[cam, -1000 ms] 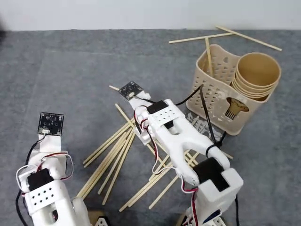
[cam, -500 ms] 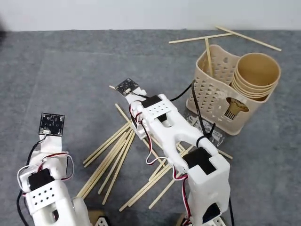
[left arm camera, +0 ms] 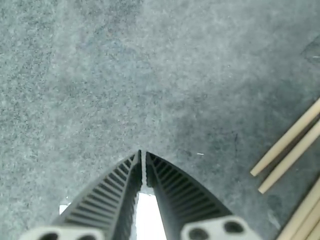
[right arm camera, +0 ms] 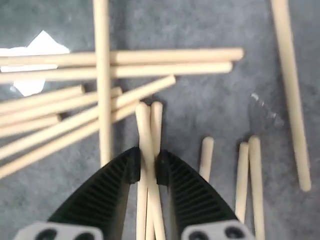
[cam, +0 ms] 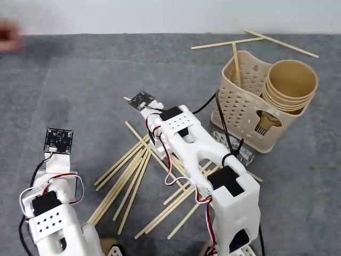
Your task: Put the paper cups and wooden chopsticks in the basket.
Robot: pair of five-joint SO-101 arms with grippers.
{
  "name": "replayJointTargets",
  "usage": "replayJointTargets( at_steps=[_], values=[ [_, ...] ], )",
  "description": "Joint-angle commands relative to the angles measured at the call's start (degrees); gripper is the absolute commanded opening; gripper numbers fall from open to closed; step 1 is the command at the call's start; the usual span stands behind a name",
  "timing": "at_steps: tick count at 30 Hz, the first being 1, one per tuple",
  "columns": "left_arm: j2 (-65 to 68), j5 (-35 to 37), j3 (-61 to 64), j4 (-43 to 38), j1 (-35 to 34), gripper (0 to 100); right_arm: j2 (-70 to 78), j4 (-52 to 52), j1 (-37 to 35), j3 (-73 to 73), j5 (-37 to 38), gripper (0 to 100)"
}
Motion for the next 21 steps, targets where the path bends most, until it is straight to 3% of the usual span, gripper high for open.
replayJointTargets(
  at_steps=[1, 21],
  values=[
    [-1.1, -0.1, -0.4, -1.2, -0.4, 2, -5.4, 3.6, -0.7, -1.1, 0.5, 0.7],
    [-1.1, -0.1, -0.4, -1.2, -0.3, 2, -28.4, 15.4, -1.6, -1.1, 0.2, 0.7]
  ],
)
